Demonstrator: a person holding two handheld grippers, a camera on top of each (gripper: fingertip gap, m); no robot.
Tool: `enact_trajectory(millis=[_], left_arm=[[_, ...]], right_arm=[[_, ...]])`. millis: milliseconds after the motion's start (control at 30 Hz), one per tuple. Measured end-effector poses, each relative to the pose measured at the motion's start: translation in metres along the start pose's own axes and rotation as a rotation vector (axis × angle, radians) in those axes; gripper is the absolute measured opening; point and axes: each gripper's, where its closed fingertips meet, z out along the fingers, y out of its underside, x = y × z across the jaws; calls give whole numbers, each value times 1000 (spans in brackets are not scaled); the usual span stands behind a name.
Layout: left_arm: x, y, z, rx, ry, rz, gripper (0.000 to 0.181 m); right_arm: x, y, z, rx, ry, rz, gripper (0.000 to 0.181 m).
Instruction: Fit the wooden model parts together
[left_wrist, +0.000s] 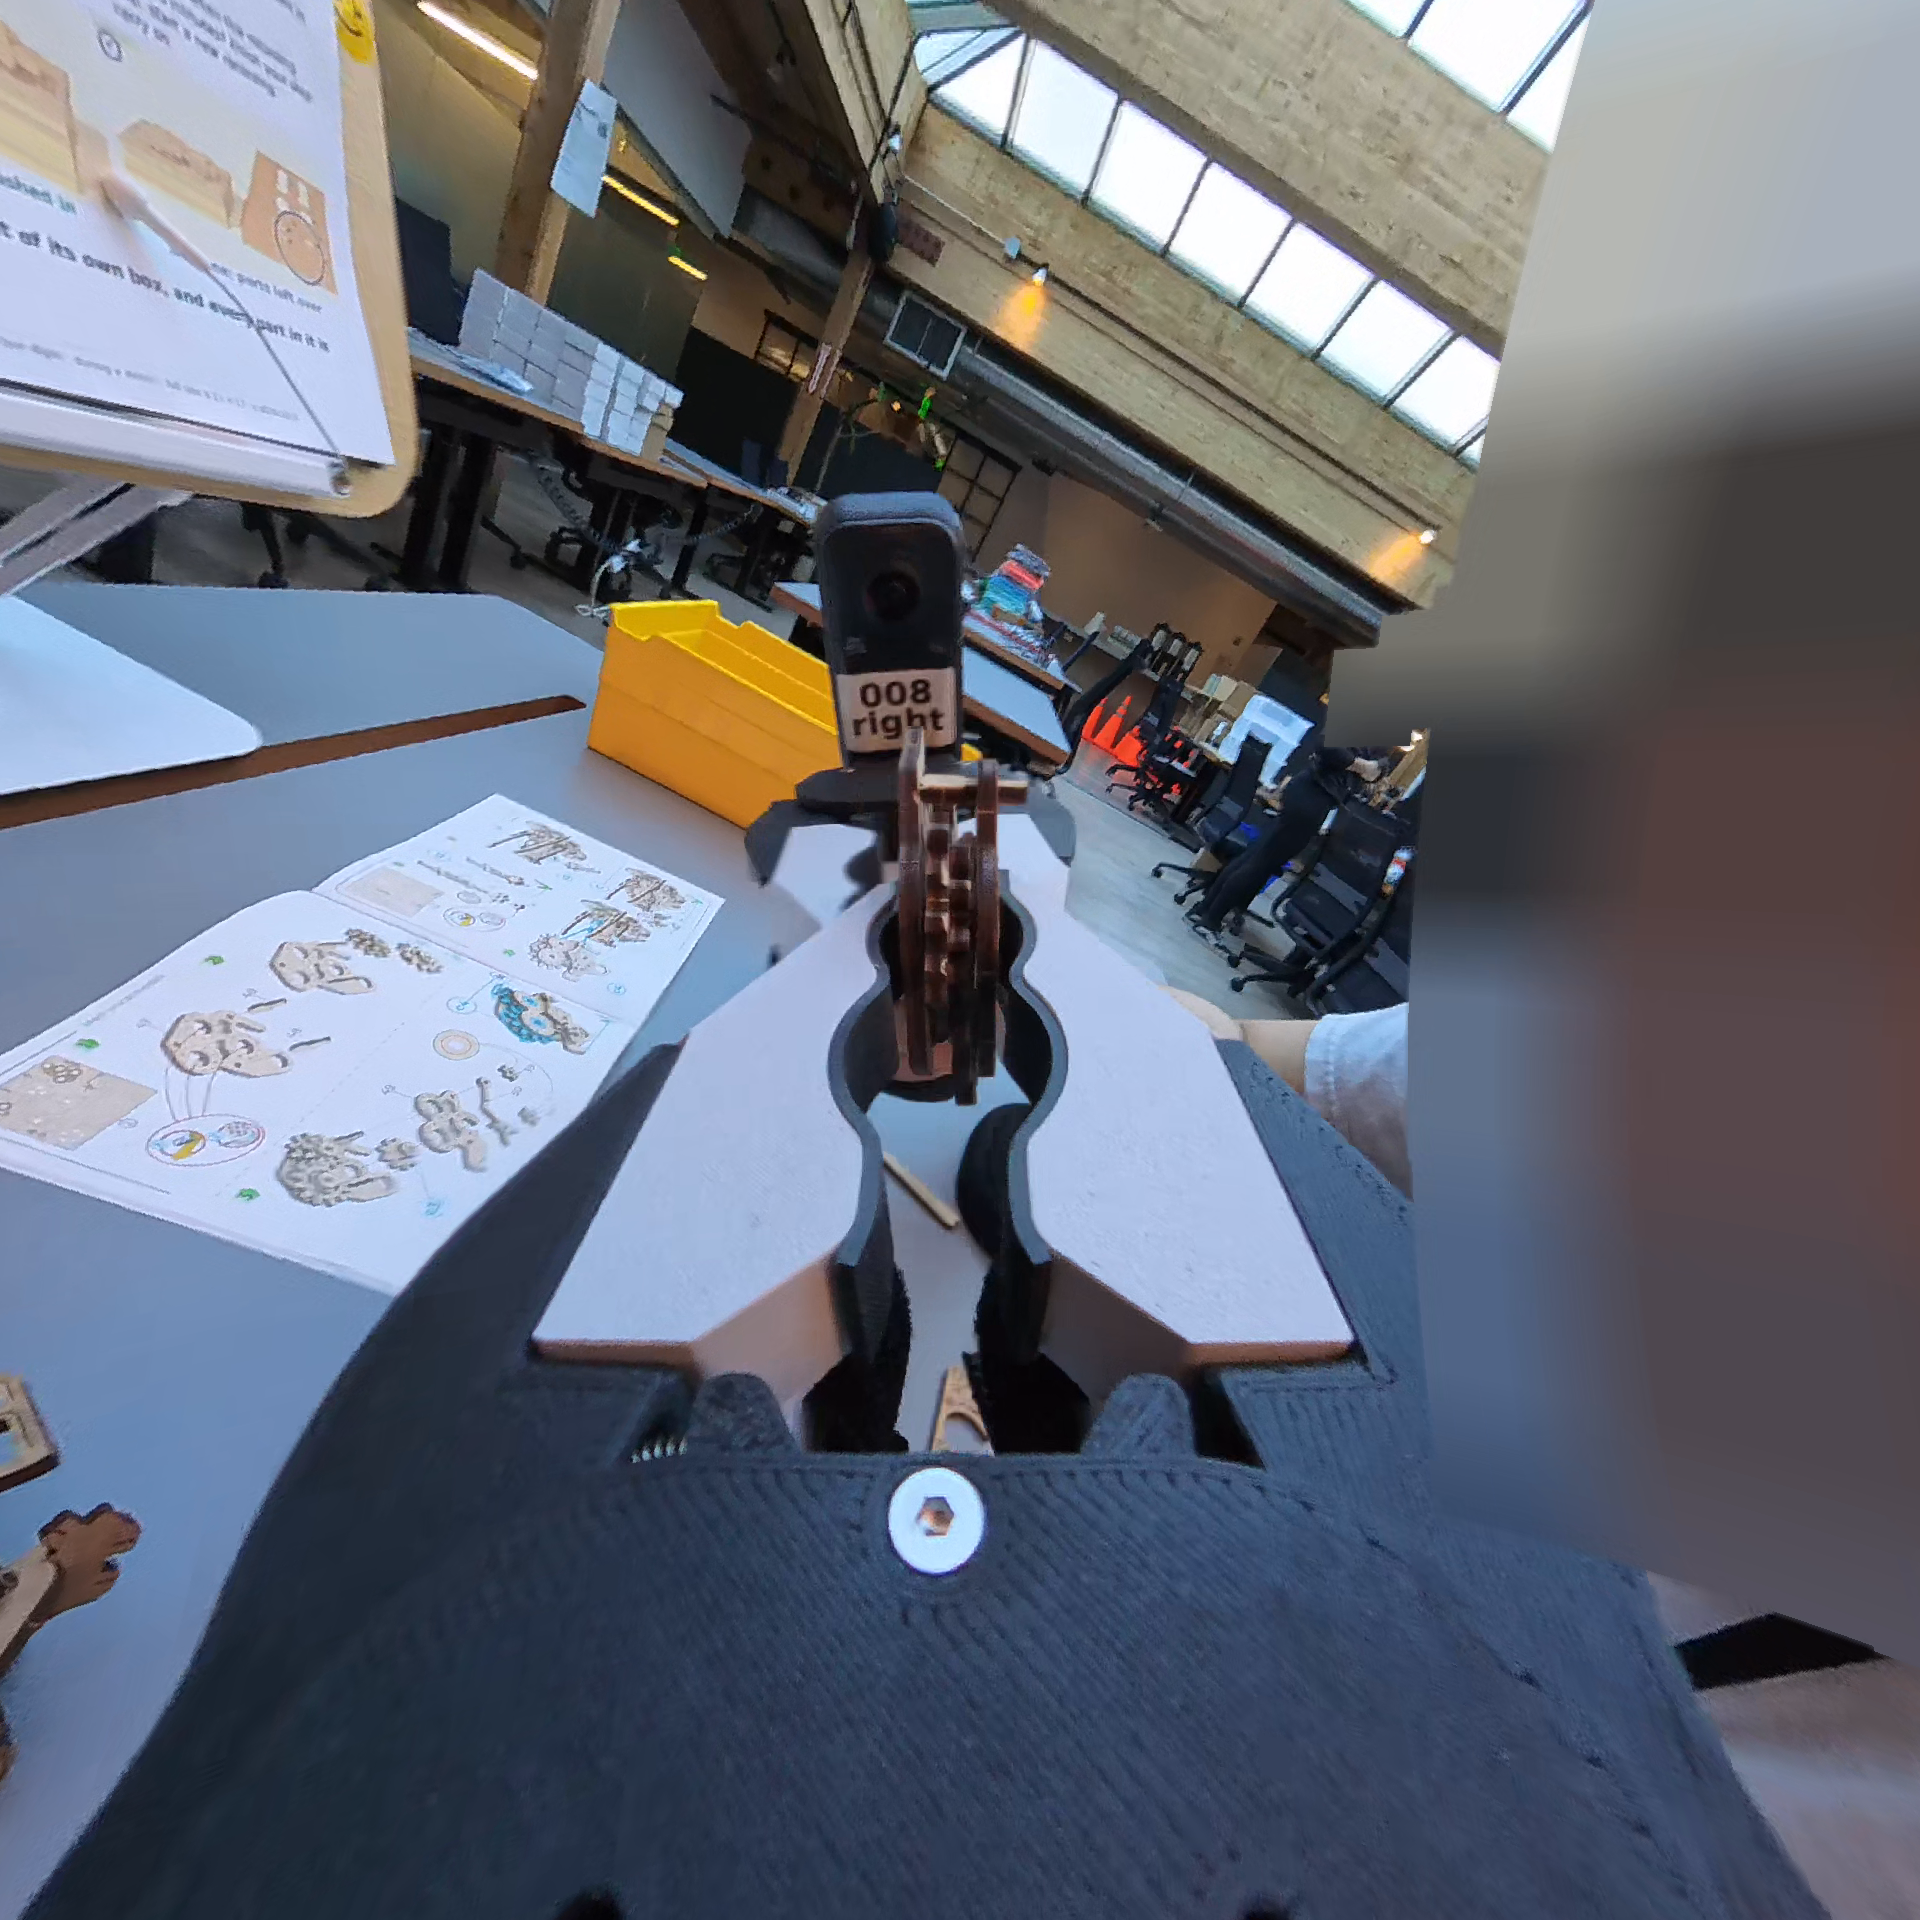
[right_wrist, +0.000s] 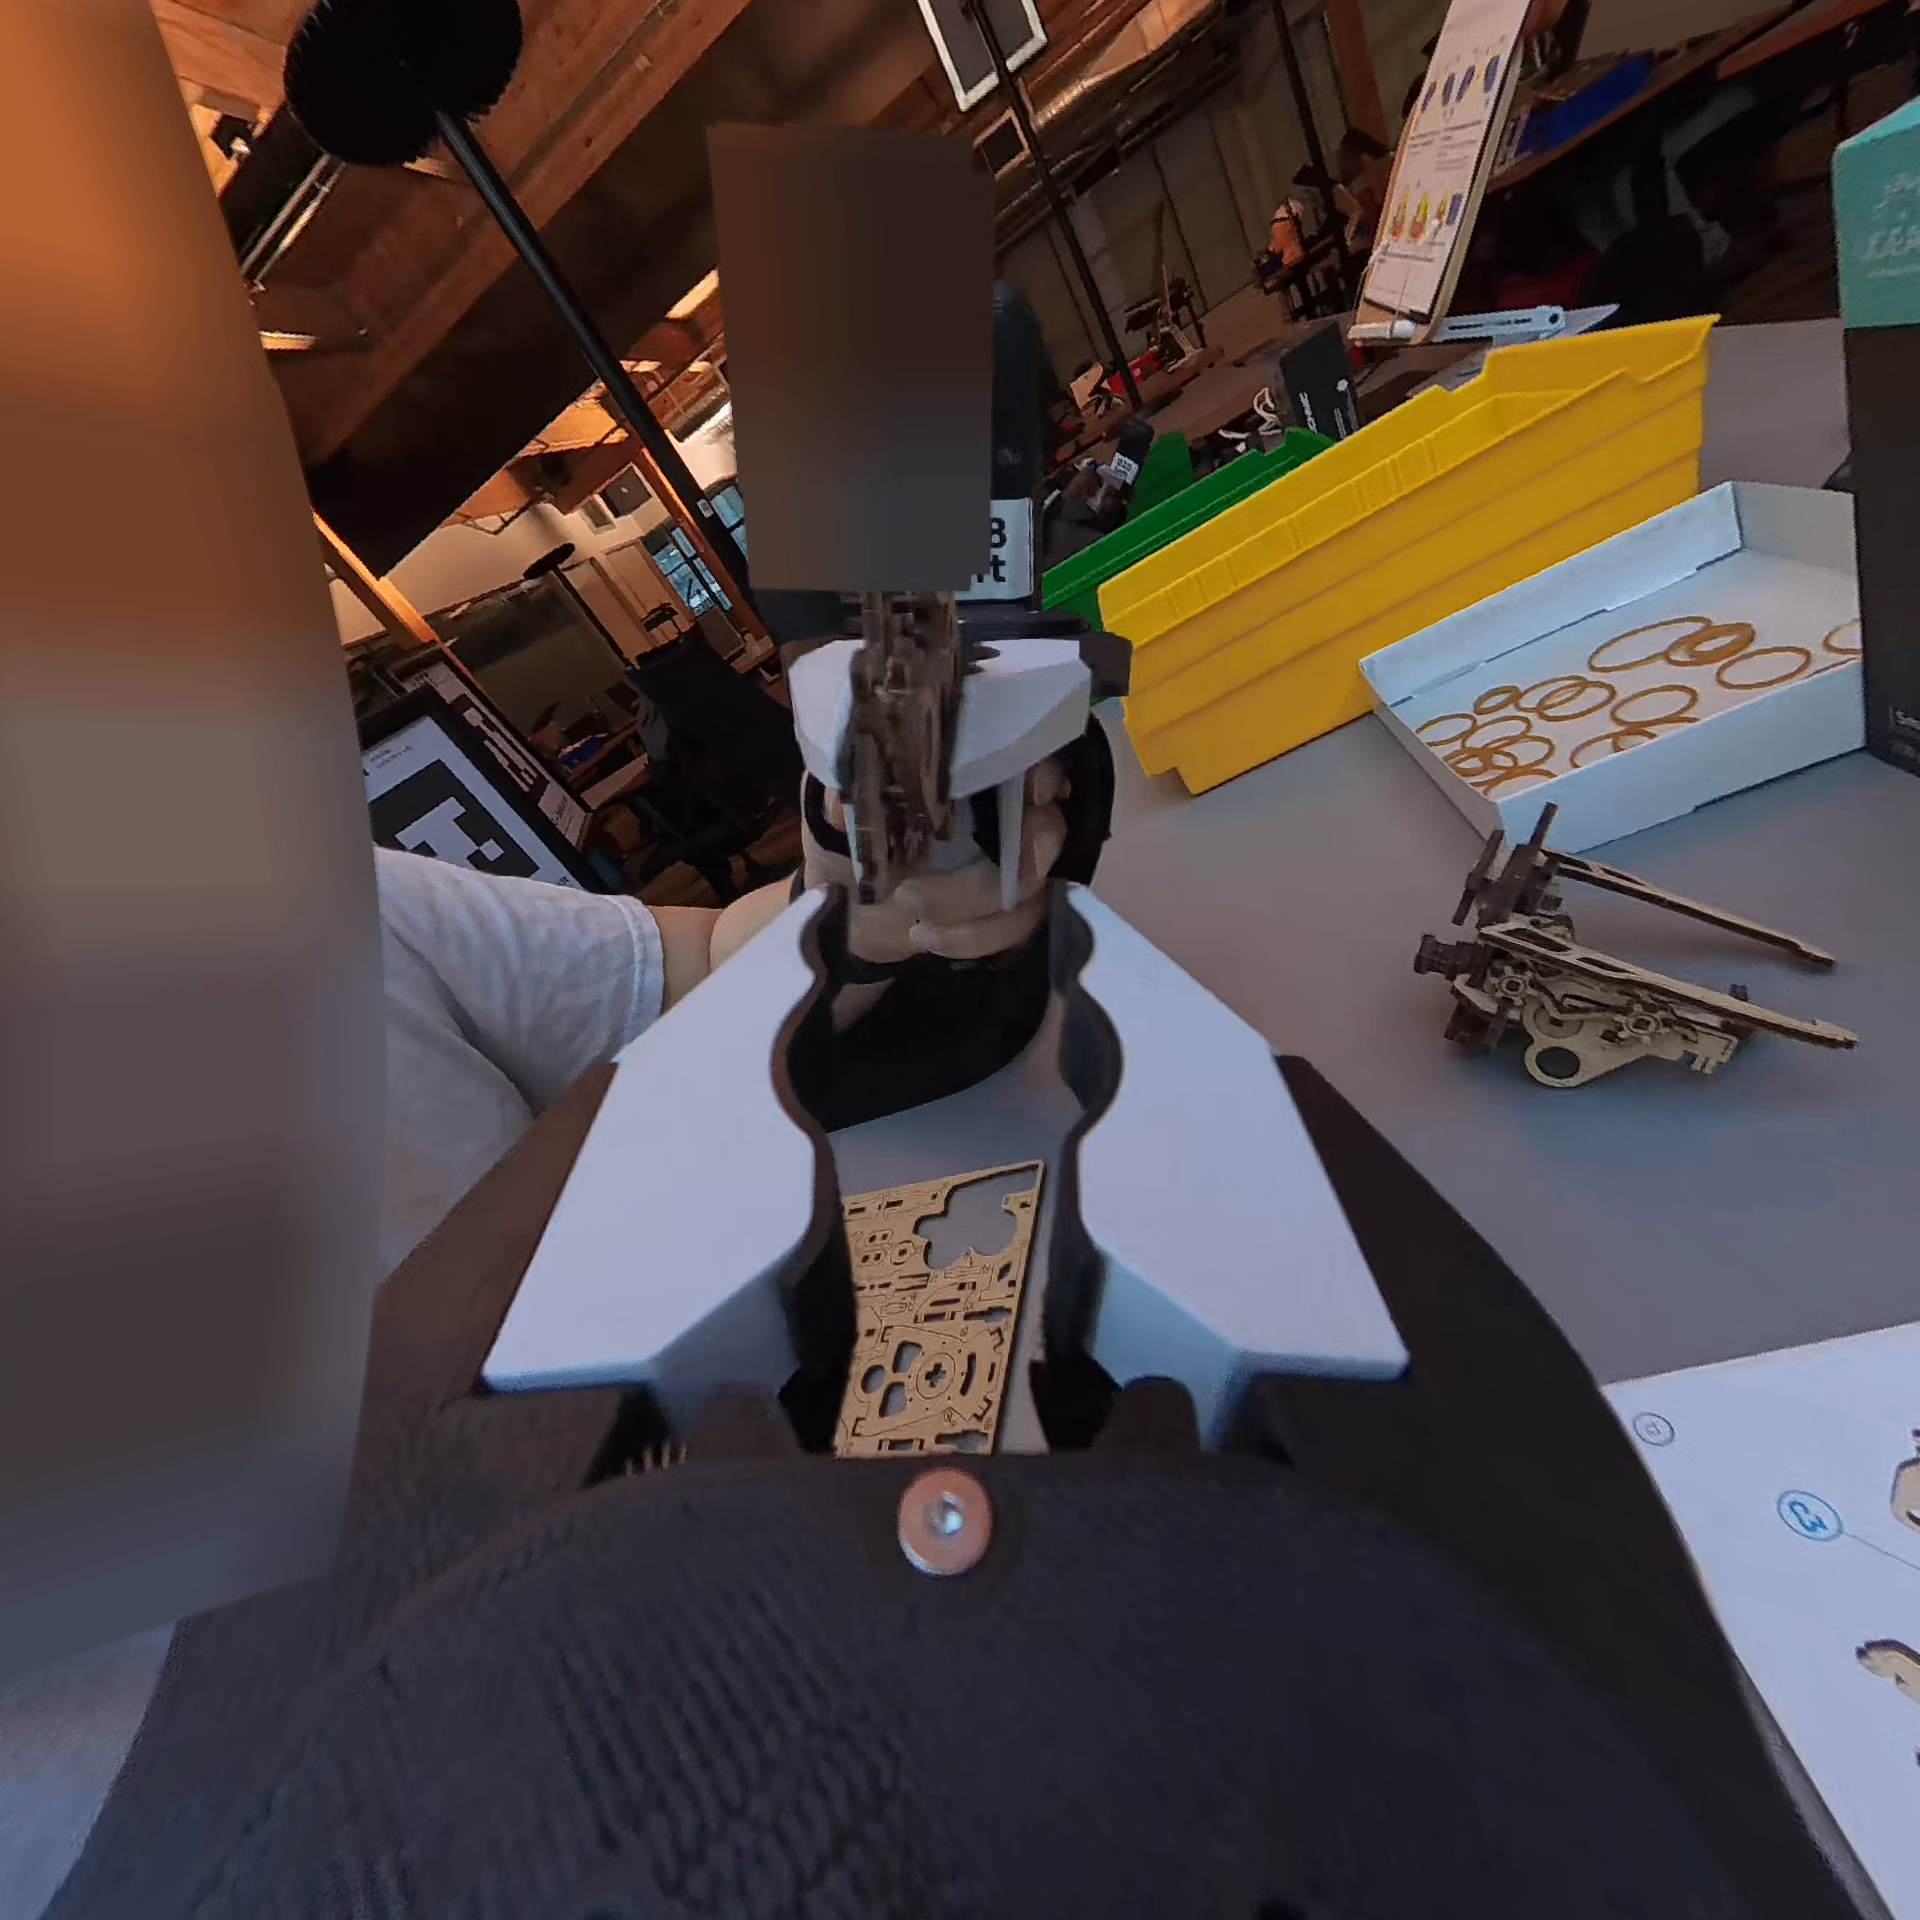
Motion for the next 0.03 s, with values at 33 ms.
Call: enact_trajectory(millis=[33], left_arm=[[2, -3, -1, 15, 32, -31, 12]], right_arm=[[-2, -3, -2, 3, -3, -4, 43]])
